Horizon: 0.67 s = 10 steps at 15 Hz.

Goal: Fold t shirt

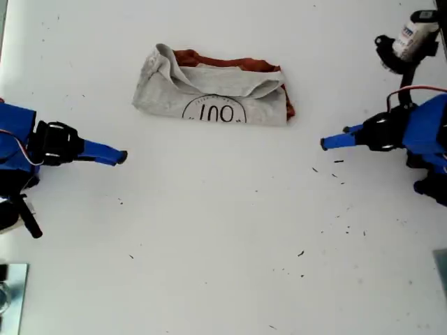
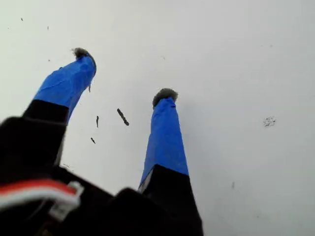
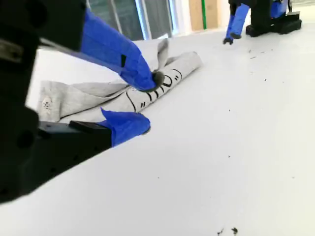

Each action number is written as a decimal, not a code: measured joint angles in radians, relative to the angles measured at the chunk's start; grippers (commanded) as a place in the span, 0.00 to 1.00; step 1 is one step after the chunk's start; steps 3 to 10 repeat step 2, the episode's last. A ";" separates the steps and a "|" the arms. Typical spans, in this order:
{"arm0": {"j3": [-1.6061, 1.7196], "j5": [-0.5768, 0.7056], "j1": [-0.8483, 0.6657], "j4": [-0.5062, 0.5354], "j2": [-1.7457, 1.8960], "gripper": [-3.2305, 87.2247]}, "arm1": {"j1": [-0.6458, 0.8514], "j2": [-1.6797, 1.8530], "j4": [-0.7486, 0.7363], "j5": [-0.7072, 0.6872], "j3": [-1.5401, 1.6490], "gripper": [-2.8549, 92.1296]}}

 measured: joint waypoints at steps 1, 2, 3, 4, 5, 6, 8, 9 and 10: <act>0.000 0.000 -0.005 0.000 0.000 0.14 | 0.000 0.000 0.000 -0.003 0.000 0.28; 0.000 0.000 0.000 0.000 0.000 0.14 | 0.000 0.000 0.000 -0.003 0.000 0.28; 0.000 0.000 0.000 0.000 0.000 0.14 | 0.000 0.000 0.000 -0.003 0.000 0.28; 0.000 0.000 0.000 0.000 0.000 0.14 | 0.000 0.000 0.000 -0.003 0.000 0.28; 0.000 0.000 0.000 0.000 0.000 0.14 | 0.000 0.000 0.000 -0.003 0.000 0.28; 0.000 0.000 0.000 0.000 0.000 0.14 | 0.000 0.000 0.000 -0.003 0.000 0.28; 0.000 0.000 0.000 0.000 0.000 0.14 | 0.000 0.000 0.000 -0.003 0.000 0.28; 0.000 0.000 0.000 0.000 0.000 0.14 | 0.000 0.000 0.000 -0.003 0.000 0.28; 0.000 0.000 0.000 0.000 0.000 0.14 | 0.000 0.000 0.000 -0.003 0.000 0.28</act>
